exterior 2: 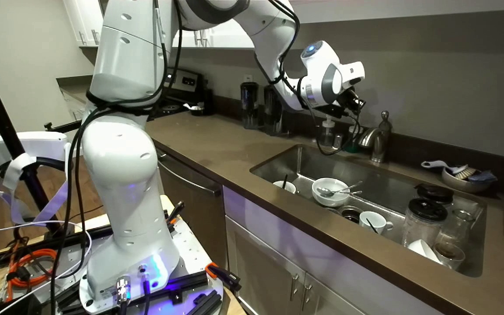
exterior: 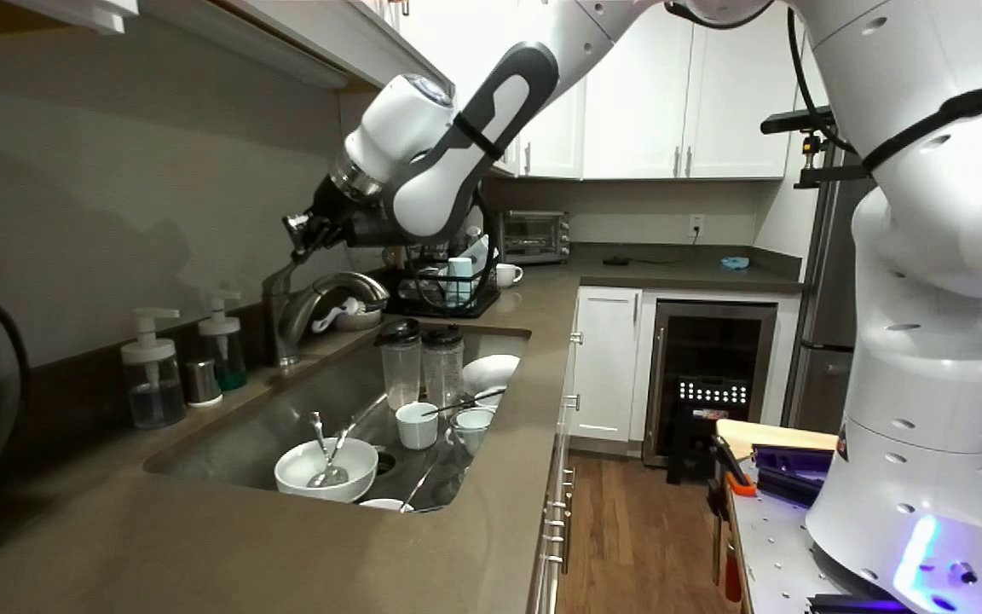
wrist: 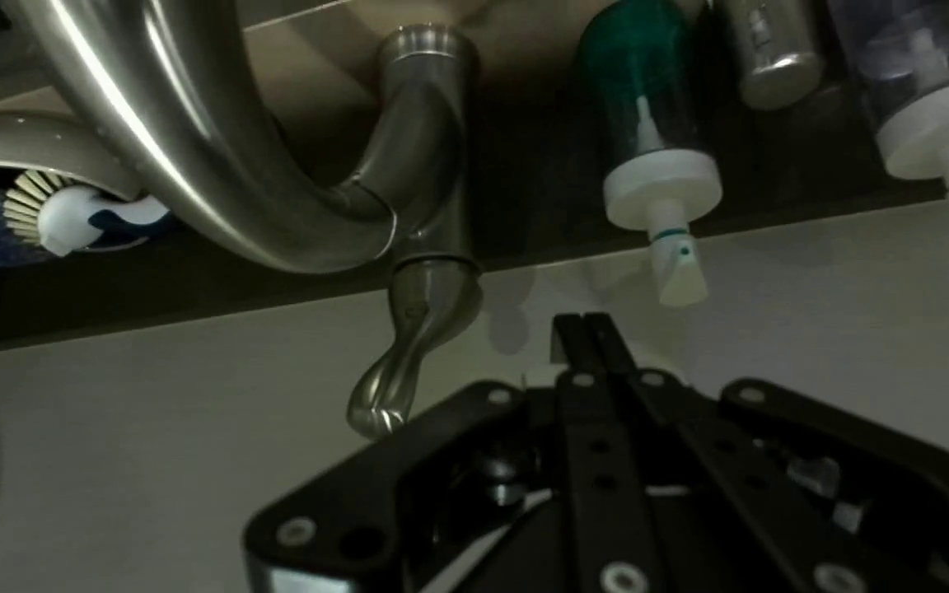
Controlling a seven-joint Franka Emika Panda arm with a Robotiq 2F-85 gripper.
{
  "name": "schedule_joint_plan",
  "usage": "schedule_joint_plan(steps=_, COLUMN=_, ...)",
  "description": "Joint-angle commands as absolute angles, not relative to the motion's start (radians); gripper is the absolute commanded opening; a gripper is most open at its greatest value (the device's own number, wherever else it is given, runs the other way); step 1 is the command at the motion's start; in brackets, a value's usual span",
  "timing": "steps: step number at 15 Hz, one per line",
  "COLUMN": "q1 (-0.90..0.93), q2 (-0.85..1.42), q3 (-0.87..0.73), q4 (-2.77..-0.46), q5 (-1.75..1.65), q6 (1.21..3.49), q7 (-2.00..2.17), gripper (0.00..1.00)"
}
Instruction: Open the tap
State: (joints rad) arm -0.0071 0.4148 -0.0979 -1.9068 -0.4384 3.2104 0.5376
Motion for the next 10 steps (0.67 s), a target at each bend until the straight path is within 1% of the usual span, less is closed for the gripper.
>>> schedule_joint_plan(steps=1, q1=-0.070, q2=0.465, q3=-0.054, q4=-1.803, q5=-0.242, q6=3.149, q7=0.317, gripper=0.03)
schedule_joint_plan(steps=2, q1=-0.090, q2=0.482, q3=-0.066, q4=-1.765, q5=-0.330, q6=3.136, q7=0.383, gripper=0.04)
schedule_joint_plan(steps=8, q1=-0.110, q2=0.550, q3=-0.073, q4=-1.645, q5=-0.313, q6=3.070, q7=0.355, gripper=0.04)
schedule_joint_plan(steps=10, q1=-0.126, q2=0.567, q3=-0.048, q4=-1.618, q5=-0.304, q6=3.047, q7=0.345, gripper=0.04)
